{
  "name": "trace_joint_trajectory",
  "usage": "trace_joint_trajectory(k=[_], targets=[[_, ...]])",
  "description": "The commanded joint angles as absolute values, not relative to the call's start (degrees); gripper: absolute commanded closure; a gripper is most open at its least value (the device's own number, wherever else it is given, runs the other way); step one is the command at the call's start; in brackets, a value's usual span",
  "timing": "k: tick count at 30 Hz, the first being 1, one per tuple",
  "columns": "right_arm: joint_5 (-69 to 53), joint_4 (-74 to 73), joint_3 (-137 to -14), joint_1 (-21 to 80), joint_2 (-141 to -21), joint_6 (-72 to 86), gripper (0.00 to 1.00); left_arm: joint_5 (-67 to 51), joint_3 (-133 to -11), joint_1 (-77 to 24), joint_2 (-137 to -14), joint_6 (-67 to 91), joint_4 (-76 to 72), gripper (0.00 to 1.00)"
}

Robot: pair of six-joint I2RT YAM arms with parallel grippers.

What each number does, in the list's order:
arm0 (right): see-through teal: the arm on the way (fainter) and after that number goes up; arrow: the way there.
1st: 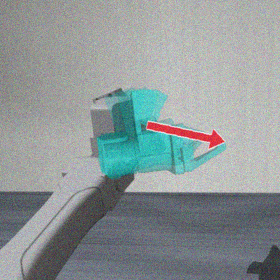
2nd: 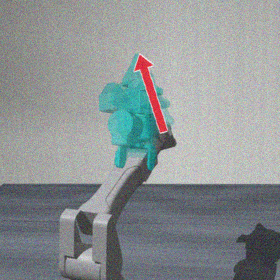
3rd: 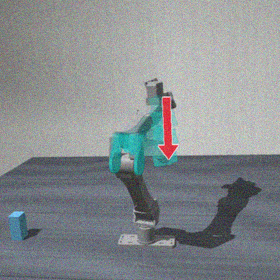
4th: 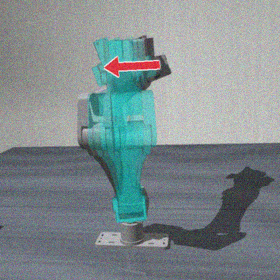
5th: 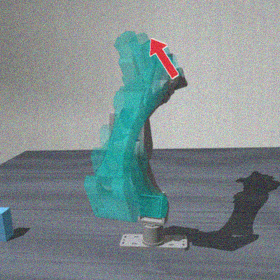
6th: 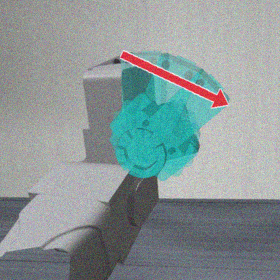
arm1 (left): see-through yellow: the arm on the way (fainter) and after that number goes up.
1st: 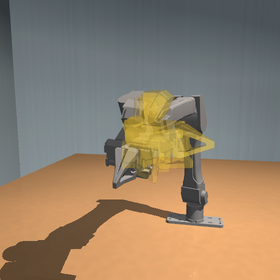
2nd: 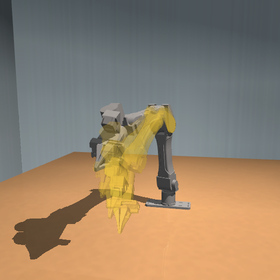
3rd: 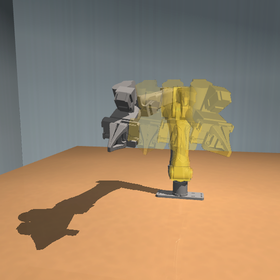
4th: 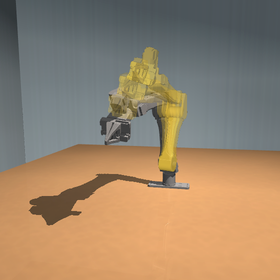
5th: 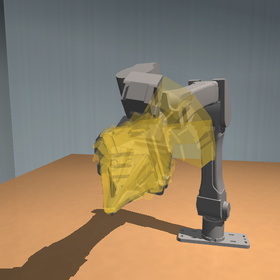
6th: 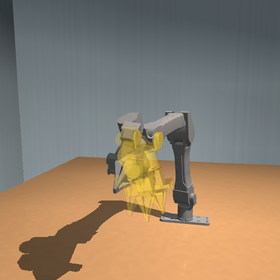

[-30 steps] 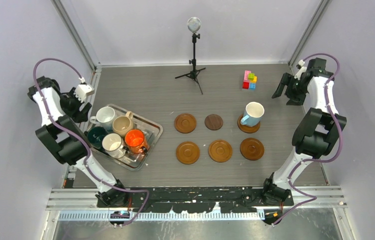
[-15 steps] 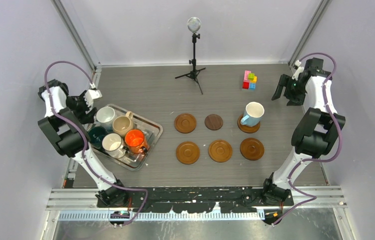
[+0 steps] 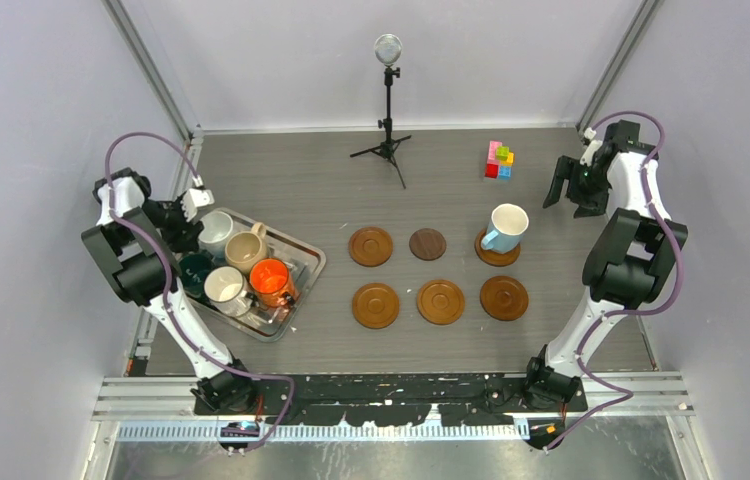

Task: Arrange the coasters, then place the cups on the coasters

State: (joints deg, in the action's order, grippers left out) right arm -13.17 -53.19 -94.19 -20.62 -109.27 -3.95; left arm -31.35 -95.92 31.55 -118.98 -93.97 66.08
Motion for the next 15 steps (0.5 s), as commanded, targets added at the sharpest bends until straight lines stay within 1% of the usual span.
trace_joint_trajectory(k=[1, 4, 7, 12, 15], targets=[[-11.36, -53.67, -95.83, -20.3, -108.72, -5.49, 0.2, -35.24, -95.67, 30.96, -119.2, -95.65, 64.96, 0.41], [-11.35, -53.72, -95.42, -20.3, -108.47, -5.75, 0.2, -35.48, -95.55, 30.98, -119.01, -96.83, 65.7, 0.49], [-11.23, -53.76, -94.95, -20.34, -108.13, -5.93, 0.2, -35.92, -96.07, 30.97, -118.61, -96.95, 66.77, 0.55], [-10.52, -53.72, -94.41, -20.35, -107.76, -6.15, 0.21, -38.17, -95.95, 30.99, -116.37, -95.25, 67.77, 0.69], [-10.37, -53.77, -94.62, -20.3, -107.92, -6.24, 0.2, -39.18, -96.06, 30.98, -114.87, -93.65, 68.7, 0.82]])
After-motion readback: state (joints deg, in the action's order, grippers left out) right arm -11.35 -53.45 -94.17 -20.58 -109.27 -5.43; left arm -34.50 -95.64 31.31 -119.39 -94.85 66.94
